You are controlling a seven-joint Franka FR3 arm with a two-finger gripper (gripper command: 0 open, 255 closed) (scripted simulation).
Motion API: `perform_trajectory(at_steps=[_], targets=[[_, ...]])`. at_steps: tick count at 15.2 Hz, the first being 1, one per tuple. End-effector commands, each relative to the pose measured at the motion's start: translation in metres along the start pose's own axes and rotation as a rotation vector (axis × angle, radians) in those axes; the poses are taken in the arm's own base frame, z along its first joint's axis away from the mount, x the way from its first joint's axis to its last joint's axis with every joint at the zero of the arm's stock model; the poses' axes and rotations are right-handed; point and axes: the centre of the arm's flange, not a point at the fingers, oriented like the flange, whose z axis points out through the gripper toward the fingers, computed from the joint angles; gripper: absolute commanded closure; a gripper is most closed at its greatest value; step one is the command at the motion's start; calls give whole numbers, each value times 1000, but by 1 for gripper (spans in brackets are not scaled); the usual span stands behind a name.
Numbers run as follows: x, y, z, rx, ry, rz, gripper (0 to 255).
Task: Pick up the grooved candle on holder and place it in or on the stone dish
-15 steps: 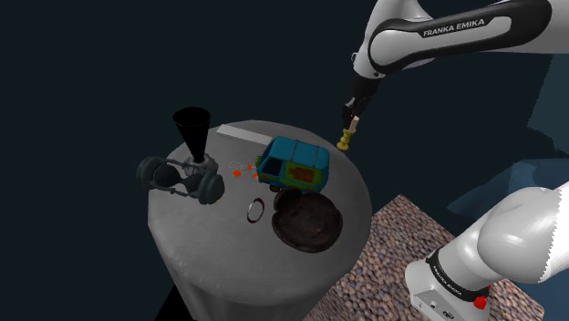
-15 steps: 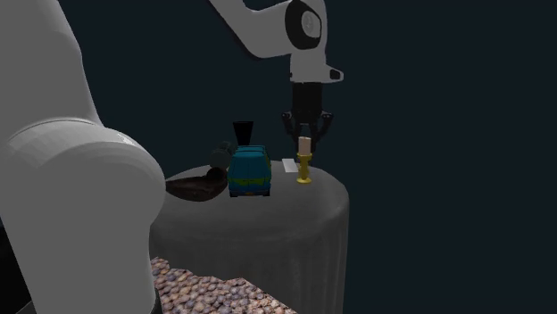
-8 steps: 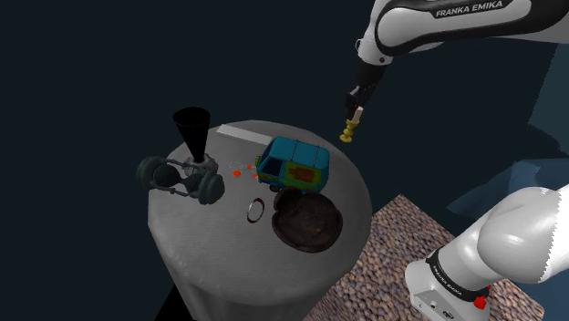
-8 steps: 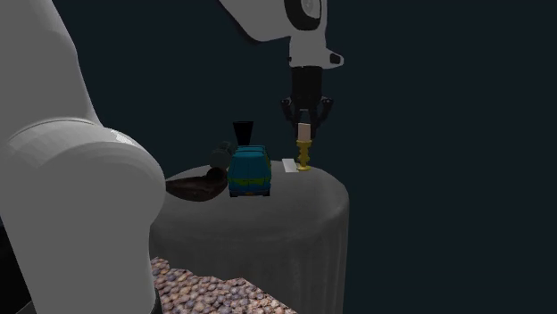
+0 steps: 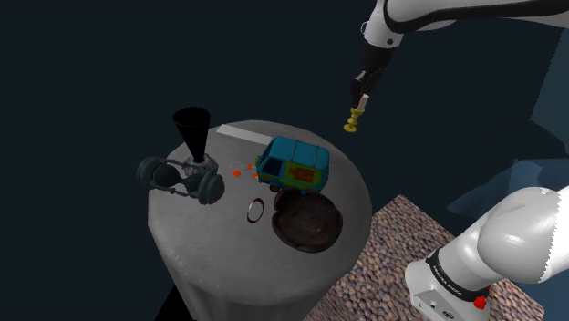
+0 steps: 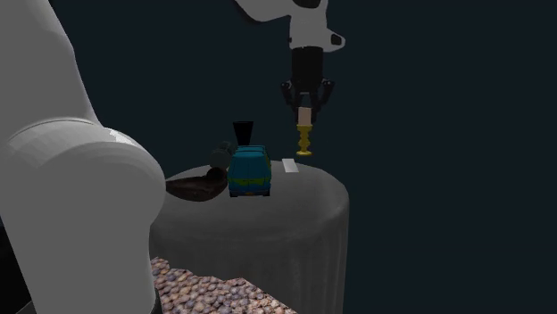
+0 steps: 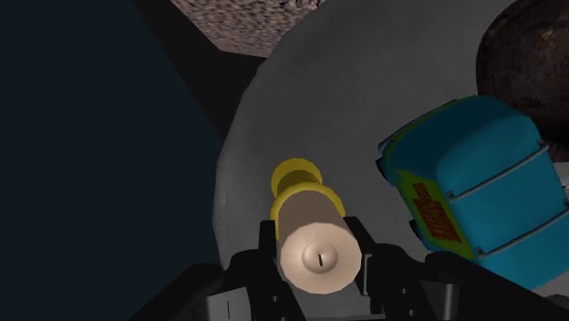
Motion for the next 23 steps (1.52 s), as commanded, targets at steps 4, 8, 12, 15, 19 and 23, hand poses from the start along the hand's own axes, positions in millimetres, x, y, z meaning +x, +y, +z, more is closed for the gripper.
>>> perform_trajectory(at_steps=[4, 8, 12, 15, 19, 23], targets=[[-9, -23, -18, 0, 0, 0, 255], [-27, -73, -25, 0, 0, 0, 255], [-44, -122, -32, 0, 0, 0, 255], [-57, -159, -37, 0, 0, 0, 255], [-74, -209, -43, 0, 0, 0, 255], [-92, -258, -50, 0, 0, 0, 255]])
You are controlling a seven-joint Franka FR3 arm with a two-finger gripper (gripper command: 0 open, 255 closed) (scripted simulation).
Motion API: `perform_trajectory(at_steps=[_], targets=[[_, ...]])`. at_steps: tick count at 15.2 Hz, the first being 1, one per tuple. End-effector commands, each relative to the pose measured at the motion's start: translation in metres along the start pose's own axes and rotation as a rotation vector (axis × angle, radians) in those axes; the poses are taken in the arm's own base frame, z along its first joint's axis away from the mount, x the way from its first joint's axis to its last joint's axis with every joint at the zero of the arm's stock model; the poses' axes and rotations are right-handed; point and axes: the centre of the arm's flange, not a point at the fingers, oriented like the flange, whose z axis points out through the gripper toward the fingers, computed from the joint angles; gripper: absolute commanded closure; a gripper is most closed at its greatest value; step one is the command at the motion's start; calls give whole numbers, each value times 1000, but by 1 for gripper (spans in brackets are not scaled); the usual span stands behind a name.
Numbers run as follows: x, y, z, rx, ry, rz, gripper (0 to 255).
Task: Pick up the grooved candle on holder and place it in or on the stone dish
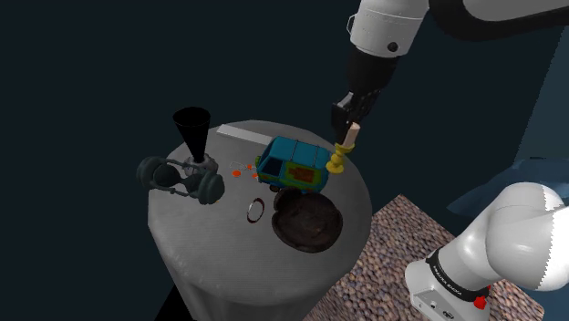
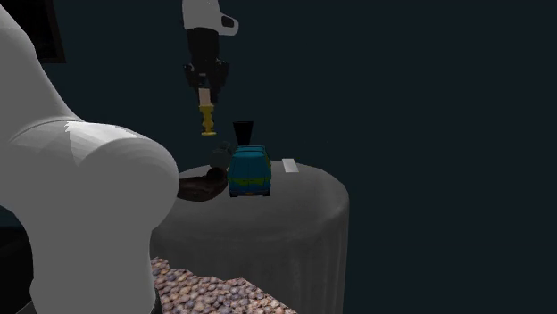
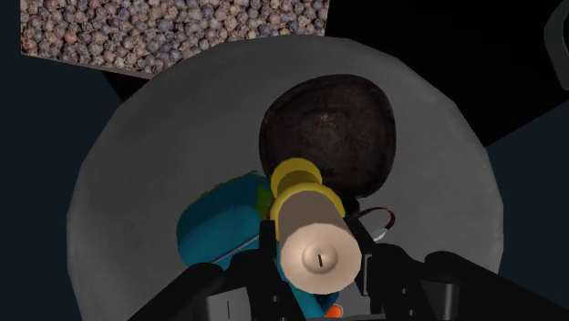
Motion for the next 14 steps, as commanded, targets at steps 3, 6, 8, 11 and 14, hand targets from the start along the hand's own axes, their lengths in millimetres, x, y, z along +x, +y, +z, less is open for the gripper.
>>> perform_trajectory(at_steps=[3, 6, 8, 11, 14], targets=[[-15, -50, -7, 0, 0, 2, 255], [-15, -50, 9, 0, 0, 2, 255], [-14, -50, 20, 0, 0, 2, 255], [-14, -50, 35, 0, 0, 2, 255], [-14, -50, 51, 0, 0, 2, 255]])
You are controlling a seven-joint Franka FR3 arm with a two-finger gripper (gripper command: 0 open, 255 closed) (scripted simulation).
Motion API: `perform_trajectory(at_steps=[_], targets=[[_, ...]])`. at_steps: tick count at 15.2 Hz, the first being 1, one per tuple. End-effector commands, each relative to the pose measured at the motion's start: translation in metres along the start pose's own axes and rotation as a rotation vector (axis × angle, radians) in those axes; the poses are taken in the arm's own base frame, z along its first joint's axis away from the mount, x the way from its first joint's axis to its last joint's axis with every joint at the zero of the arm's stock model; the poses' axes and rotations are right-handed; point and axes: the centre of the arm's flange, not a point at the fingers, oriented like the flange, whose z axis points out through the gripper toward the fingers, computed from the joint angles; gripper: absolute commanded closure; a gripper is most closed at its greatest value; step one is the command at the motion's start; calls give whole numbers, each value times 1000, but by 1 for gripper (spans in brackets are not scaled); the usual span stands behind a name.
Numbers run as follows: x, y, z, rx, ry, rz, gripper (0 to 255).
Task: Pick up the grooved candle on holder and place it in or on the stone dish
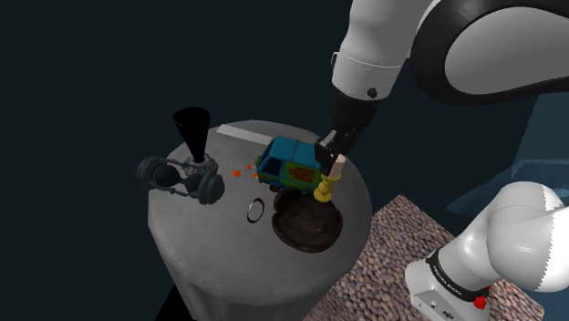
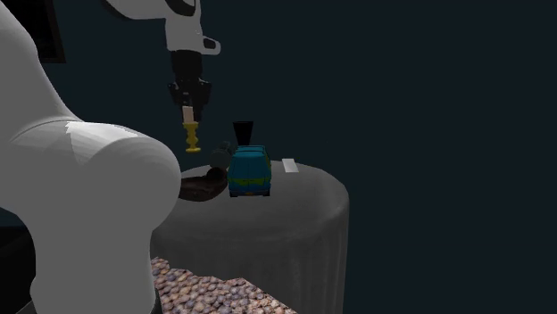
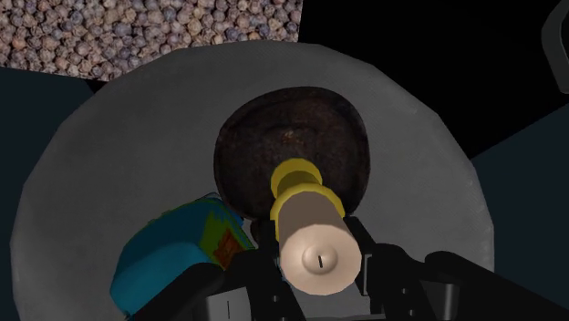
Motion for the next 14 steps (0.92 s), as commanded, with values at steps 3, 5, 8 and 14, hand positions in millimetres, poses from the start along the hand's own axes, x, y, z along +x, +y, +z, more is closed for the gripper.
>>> perform_trajectory(at_steps=[3, 5, 8, 14], targets=[[1, -1, 20, 0, 0, 0, 255], [1, -1, 31, 0, 0, 0, 255], [1, -1, 47, 0, 0, 0, 255], [2, -2, 55, 0, 0, 0, 255]])
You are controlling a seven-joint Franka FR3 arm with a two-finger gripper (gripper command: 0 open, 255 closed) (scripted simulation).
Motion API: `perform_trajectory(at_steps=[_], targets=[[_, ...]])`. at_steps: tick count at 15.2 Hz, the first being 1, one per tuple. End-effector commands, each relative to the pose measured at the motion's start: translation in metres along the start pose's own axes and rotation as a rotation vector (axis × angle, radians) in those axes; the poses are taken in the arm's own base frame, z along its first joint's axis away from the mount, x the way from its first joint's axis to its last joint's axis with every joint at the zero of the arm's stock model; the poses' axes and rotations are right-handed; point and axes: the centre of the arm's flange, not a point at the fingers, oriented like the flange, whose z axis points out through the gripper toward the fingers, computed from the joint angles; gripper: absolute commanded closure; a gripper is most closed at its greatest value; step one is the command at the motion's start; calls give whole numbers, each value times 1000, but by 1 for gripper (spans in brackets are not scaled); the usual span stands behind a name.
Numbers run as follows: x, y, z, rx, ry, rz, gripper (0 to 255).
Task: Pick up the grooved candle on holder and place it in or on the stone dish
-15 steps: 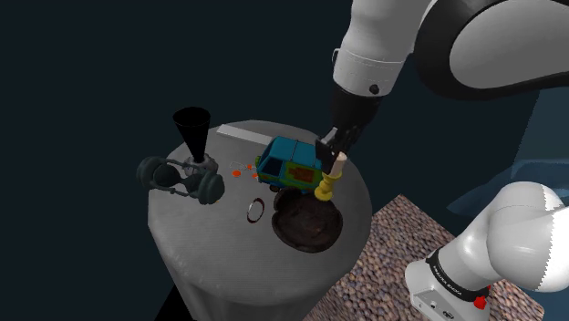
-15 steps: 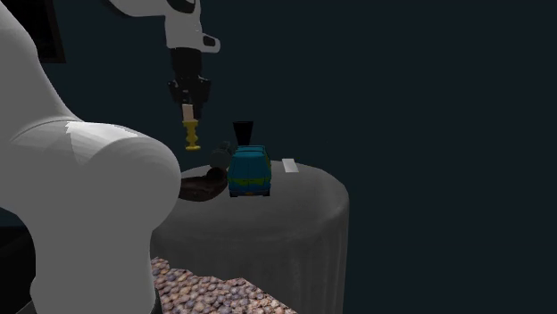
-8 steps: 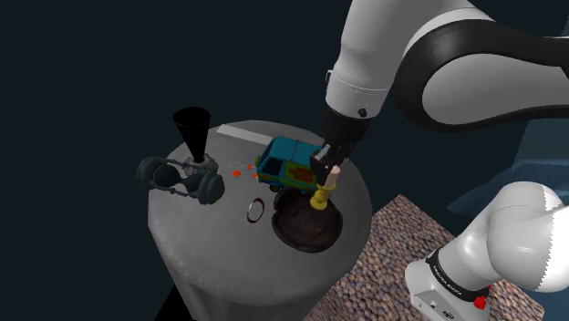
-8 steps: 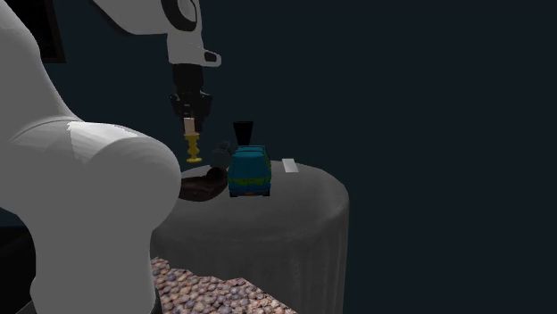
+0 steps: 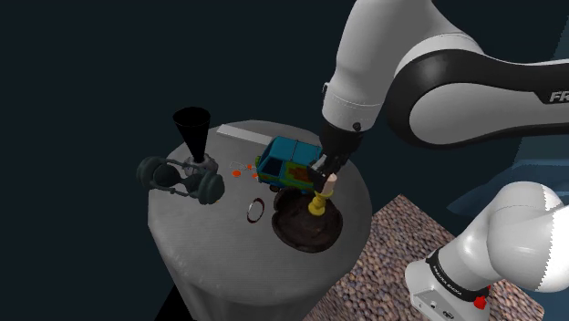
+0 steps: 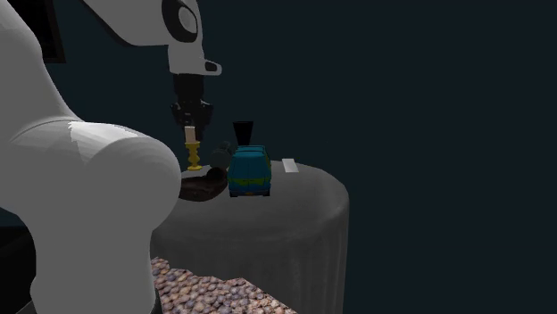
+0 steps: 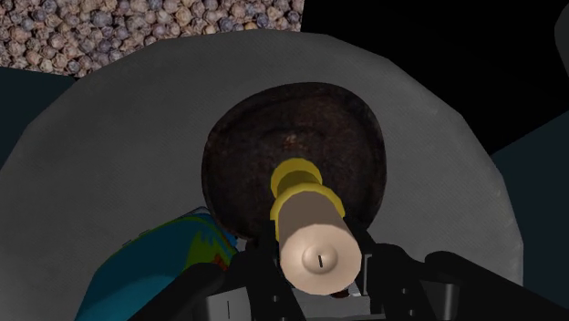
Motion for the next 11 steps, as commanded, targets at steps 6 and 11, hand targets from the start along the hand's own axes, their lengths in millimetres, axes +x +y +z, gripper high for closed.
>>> perform_trajectory(at_steps=[6, 11], targets=[[0, 0, 0, 0, 0, 0, 0], [0, 0, -26, 0, 0, 0, 0]])
